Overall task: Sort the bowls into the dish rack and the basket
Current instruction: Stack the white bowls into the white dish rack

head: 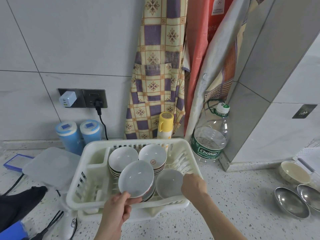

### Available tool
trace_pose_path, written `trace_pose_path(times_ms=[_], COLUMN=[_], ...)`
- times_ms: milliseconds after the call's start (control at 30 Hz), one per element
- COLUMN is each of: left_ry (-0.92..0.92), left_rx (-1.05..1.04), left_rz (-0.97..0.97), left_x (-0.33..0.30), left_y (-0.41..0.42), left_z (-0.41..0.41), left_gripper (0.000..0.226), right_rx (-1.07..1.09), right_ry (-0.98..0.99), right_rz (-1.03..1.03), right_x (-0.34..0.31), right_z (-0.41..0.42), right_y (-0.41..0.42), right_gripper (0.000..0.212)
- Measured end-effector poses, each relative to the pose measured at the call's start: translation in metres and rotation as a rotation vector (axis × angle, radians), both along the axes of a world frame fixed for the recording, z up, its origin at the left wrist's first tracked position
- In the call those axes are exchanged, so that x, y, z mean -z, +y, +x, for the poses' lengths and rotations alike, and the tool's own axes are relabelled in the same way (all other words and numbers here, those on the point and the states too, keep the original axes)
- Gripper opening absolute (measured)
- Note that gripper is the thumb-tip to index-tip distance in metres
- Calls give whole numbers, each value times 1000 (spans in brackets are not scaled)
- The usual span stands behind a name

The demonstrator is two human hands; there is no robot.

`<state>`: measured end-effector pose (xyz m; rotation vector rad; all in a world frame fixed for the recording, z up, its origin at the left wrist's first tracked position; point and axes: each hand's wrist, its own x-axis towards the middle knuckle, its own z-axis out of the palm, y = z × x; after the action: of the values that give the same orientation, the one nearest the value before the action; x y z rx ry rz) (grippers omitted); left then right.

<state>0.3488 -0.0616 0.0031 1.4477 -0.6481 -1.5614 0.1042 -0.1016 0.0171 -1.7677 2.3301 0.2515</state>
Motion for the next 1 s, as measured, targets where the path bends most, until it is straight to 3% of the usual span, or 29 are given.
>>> trace_pose_path(times_ms=[267,600,700,767,1000], left_ry=[10,11,-5,-24,-100], left_rx=[-16,-22,-17,-12,43], left_rz=[7,5,7,12,-51], left_x=[-2,-7,-7,-7,-15], left_y=[0,1,1,1,-1], left_z=[0,-2,-2,-2,-10], left_gripper=[18,17,17,17,16], right_rx=[-151,-162,-45,10,39], right_ry=[78,89,24,-42,-261], right_rz=[59,93,-27,-159,-443], right_x=[-5,0,5,9,13], right_z=[-8,-3,2,2,-3], right_y=[-2,-1,2,6,16], right_gripper=[28,30,23,30,26])
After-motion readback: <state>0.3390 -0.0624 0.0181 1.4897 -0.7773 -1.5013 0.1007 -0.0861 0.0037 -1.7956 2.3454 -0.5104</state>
